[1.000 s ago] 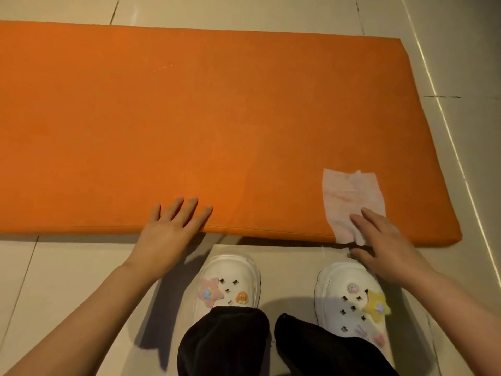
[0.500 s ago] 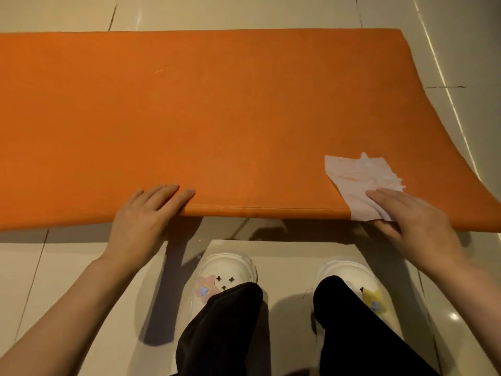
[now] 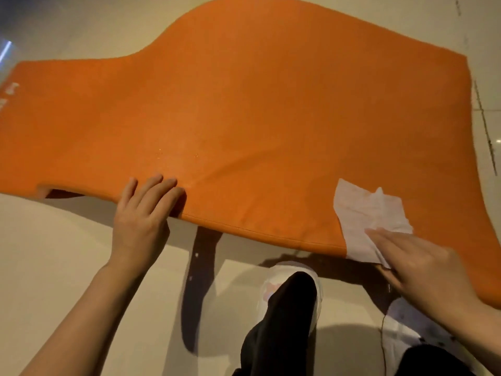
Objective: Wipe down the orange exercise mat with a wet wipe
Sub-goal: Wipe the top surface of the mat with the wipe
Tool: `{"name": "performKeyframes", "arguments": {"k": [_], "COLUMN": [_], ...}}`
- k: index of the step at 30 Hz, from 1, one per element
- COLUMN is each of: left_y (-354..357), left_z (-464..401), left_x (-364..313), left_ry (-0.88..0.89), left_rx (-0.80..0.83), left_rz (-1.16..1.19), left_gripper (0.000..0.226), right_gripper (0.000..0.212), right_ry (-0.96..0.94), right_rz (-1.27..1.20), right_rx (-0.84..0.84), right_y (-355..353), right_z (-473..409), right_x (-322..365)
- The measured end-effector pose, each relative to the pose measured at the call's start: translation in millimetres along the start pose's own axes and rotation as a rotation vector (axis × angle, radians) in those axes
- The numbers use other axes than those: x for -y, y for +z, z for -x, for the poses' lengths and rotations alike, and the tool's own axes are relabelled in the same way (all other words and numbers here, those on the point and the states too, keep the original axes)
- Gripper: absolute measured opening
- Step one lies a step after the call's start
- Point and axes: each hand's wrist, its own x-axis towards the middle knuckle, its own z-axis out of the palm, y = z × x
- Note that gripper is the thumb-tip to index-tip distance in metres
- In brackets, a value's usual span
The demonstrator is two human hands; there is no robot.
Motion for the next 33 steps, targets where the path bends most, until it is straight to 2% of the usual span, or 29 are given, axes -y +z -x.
{"name": "performKeyframes", "arguments": {"k": [3,5,8,13,15,19,22,25,26,28,30,33], "left_y": [25,42,51,8,-22,-56,-46,-25,-16,2,21,35], "left_z": [10,12,-5,-61,-75,-47,-4,11,12,12,8,-12], "left_x": [-10,-30,-51,-35,-21,33,57,57,52,34,9,-15], "left_ry": [0.012,0.019,-0.018,0.01,0.015,-0.117,-0.208,-0.241,-0.23,-0.174,-0.11,-0.133], "left_rx": [0.081,0.139,0.186,-0.007,-0.096,-0.179,-0.088,0.003,0.019,0.07,0.142,0.199], "left_rz": [0.043,0.111,0.19,0.159,0.123,0.019,-0.031,-0.009,0.001,0.044,0.088,0.163], "left_gripper": [0.044,0.042,0.044,0.043,0.035,0.041,0.055,0.059,0.056,0.048,0.043,0.037], "right_gripper": [0.06,0.054,0.07,0.069,0.068,0.042,0.06,0.036,0.043,0.051,0.049,0.048], "right_ry": [0.0,0.119,0.223,0.199,0.157,-0.046,-0.109,-0.188,-0.187,-0.1,0.039,0.103], "right_rz": [0.058,0.055,0.048,-0.001,-0.047,-0.119,-0.115,-0.041,-0.029,-0.02,-0.033,-0.027], "right_rx": [0.019,-0.007,0.037,0.027,-0.026,-0.203,-0.128,-0.047,-0.028,0.011,0.074,0.106], "right_y": [9,13,12,-1,-1,0,5,11,15,23,26,26], "right_z": [14,33,38,20,9,-35,-50,-47,-41,-21,1,20], "right_x": [-7,-30,-50,-33,-17,35,55,56,49,27,-1,-33]}}
